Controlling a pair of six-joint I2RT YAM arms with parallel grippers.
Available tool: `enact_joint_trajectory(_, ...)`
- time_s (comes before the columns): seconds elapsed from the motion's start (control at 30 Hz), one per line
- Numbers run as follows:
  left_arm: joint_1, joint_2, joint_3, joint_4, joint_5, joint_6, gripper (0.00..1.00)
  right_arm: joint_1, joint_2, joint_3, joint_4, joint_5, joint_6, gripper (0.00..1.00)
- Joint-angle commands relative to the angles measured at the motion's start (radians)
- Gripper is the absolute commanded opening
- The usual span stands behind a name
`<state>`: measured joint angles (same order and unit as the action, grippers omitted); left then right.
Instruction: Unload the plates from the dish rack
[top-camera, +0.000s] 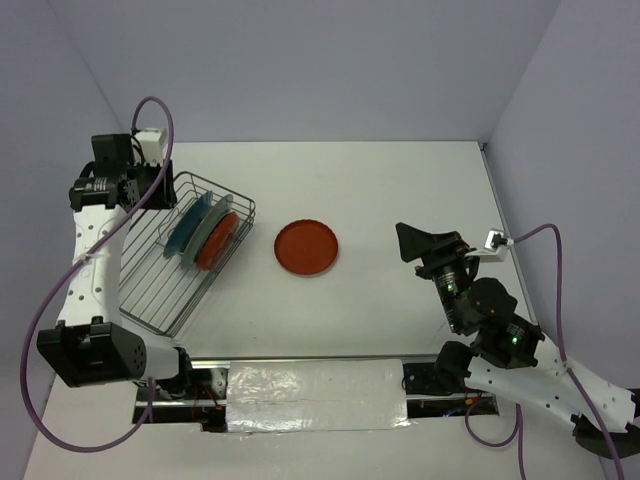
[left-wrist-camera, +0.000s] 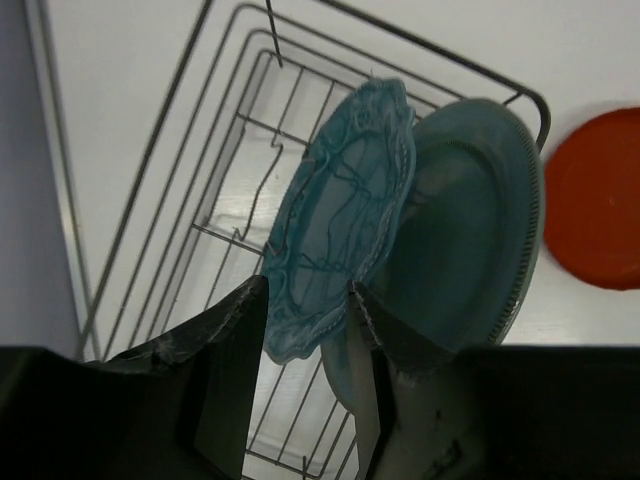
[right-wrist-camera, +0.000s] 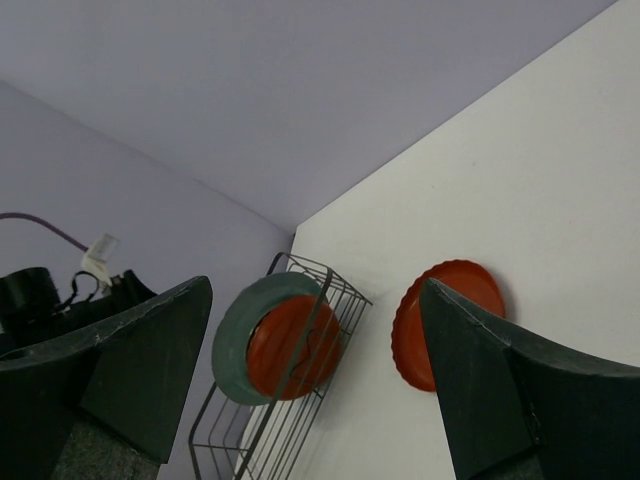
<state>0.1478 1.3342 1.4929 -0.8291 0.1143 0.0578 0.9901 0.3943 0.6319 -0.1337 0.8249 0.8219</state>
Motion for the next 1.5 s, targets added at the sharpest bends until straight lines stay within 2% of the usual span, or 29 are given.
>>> enact_joint_trajectory(0.0, 0.013, -0.041, -0.068, 0.033, 0.093, 0.034, 0.5, -0.005, -0.015, 0.002, 0.037, -0.018, 0.008, 0.91)
enact_joint_trajectory(0.07, 0.013, -0.041, -0.079, 0.033, 0.065, 0.043, 0.5, -0.004, -0.023, -0.004, 0.045, -0.02, 0.008, 0.91)
enact_joint_trajectory(0.23, 0.013, -0.044, -0.088, 0.038, 0.123, 0.048, 0.49, -0.004, -0.028, -0.008, 0.051, -0.027, 0.008, 0.91)
enact_joint_trajectory(0.67, 0.013, -0.046, -0.192, 0.11, 0.116, 0.047, 0.48, -0.005, -0.012, -0.008, 0.059, -0.03, 0.008, 0.91)
enact_joint_trajectory(1.17, -0.016, -0.029, -0.264, 0.18, 0.055, 0.043, 0.47, -0.004, -0.005, -0.006, 0.06, -0.032, 0.008, 0.91)
enact_joint_trajectory(1.47, -0.048, -0.023, -0.258, 0.173, -0.047, 0.059, 0.46, -0.004, 0.0, -0.003, 0.054, -0.026, 0.008, 0.91)
